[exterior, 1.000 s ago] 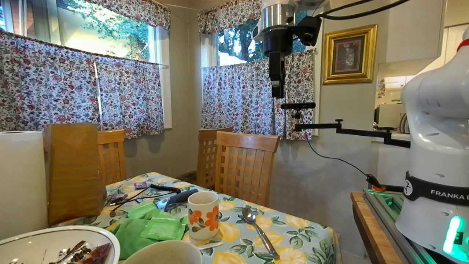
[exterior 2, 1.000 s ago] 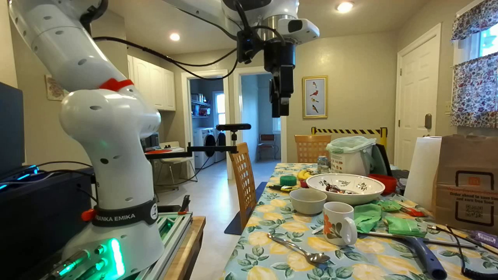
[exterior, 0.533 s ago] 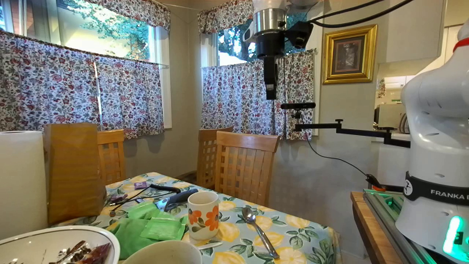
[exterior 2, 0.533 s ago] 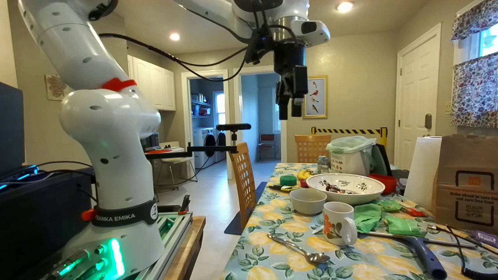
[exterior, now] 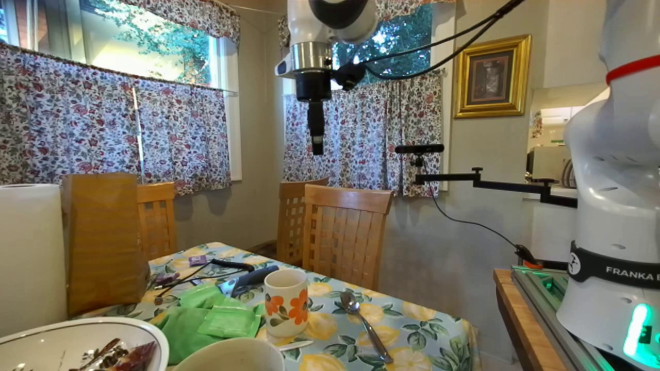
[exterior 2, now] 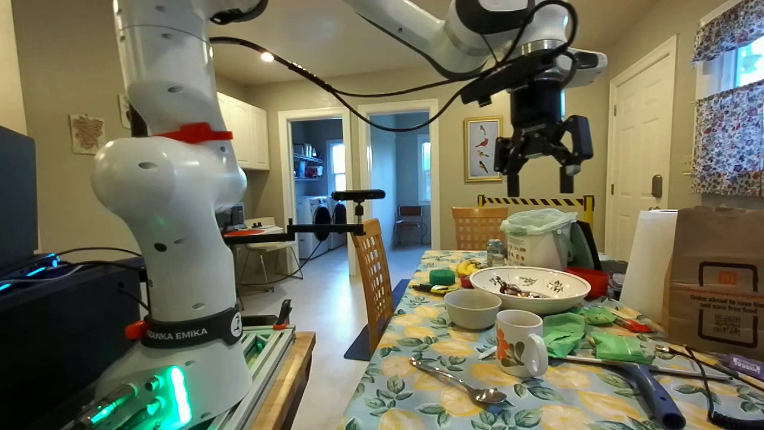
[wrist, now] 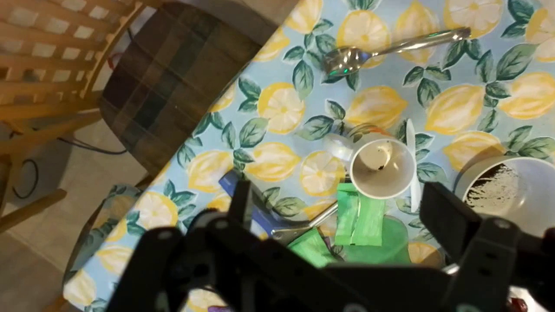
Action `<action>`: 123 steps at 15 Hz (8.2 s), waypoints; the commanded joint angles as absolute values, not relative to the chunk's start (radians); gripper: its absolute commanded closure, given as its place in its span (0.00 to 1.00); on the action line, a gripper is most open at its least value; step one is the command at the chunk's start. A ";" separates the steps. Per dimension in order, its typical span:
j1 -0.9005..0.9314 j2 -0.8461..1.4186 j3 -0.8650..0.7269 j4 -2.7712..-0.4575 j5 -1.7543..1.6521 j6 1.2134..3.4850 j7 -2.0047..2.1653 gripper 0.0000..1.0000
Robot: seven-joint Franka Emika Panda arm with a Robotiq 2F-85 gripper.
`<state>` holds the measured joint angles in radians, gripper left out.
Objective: Put the cable on top of the green rag
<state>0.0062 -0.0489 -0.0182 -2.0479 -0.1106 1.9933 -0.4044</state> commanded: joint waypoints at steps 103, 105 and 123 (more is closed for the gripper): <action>-0.054 1.320 0.150 -0.716 -0.093 2.232 -1.022 0.20; -0.057 1.334 0.153 -0.699 -0.080 2.222 -1.016 0.17; -0.060 1.395 0.167 -0.589 -0.059 2.165 -1.008 1.00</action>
